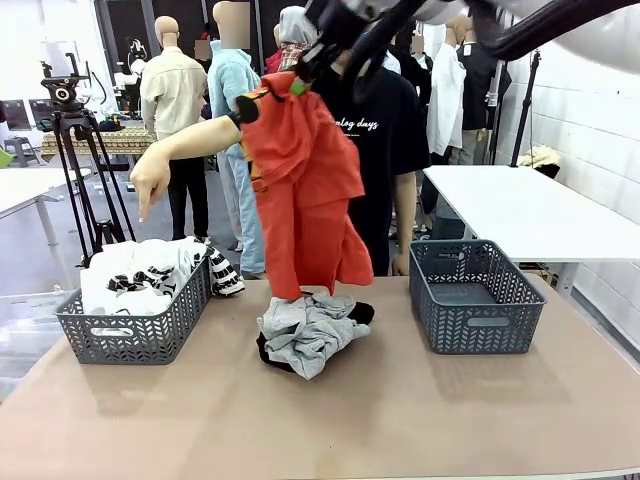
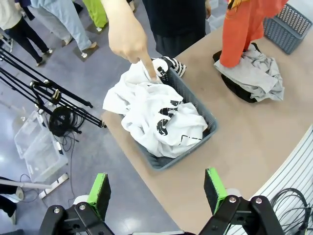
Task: Sort the tops and bottoms.
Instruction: Sort the clothes according to human instructions.
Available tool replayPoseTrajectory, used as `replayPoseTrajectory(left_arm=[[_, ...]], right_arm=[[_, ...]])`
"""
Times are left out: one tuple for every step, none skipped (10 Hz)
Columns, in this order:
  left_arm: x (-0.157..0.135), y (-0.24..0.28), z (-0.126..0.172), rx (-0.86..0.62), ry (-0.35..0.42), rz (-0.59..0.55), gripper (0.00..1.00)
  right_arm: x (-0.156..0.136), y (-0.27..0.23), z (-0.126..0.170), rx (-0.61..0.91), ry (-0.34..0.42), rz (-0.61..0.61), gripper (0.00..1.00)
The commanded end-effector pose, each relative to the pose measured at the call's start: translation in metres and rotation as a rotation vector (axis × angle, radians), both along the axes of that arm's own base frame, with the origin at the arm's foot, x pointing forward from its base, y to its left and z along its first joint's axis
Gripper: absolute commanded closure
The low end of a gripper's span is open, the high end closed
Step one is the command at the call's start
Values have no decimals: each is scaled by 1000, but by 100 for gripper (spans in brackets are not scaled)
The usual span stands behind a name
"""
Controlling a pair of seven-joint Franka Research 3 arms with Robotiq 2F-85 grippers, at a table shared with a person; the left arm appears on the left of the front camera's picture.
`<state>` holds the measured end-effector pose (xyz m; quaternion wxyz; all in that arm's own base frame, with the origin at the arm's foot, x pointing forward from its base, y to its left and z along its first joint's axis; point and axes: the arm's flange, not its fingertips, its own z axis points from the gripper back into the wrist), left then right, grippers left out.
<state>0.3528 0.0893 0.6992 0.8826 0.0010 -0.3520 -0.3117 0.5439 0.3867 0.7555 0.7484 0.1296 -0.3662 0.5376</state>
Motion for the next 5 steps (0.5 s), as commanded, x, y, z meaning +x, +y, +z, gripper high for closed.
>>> replayPoseTrajectory(left_arm=[[1, -2, 0, 18, 4, 7, 0], [1, -2, 0, 18, 4, 7, 0], [1, -2, 0, 18, 4, 7, 0], [1, -2, 0, 18, 4, 7, 0], [1, -2, 0, 18, 4, 7, 0]], right_arm=[[27, 66, 56, 13, -88, 178, 100], [31, 86, 68, 37, -152, 212, 100], [34, 102, 81, 79, -214, 225, 100], [37, 104, 91, 141, -265, 202, 100], [37, 102, 91, 117, -259, 214, 100]])
